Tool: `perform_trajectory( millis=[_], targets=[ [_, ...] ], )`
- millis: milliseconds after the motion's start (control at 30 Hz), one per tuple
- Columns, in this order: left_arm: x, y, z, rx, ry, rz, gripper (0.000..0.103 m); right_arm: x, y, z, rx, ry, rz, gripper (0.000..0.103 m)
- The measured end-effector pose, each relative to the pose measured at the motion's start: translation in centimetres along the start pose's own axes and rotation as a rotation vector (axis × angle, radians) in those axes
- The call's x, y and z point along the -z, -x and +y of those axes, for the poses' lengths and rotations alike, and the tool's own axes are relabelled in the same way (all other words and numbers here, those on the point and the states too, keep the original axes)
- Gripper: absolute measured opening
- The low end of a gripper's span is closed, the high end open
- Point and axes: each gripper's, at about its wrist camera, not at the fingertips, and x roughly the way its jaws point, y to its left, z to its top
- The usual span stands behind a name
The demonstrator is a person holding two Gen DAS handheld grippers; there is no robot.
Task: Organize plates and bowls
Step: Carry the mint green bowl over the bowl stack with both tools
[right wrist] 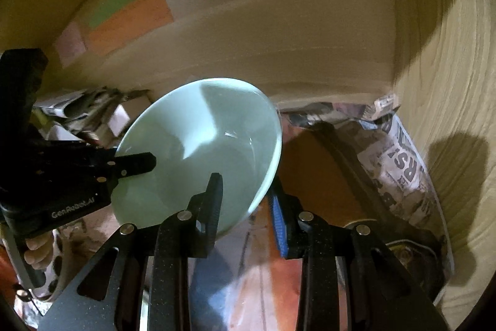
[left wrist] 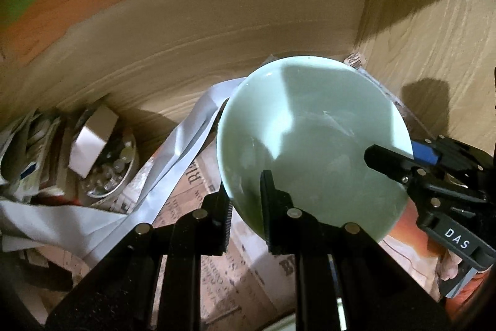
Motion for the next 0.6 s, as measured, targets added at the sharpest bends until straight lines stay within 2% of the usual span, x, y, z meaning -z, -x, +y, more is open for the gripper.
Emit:
perform_trajectory(
  millis=[600],
  targets=[
    [5.3,7.1,3.6,0.017,0.06,-0.097,0.017,1.6,4.6,6.2,-0.059,0.064,-0.074,0.027]
  ],
)
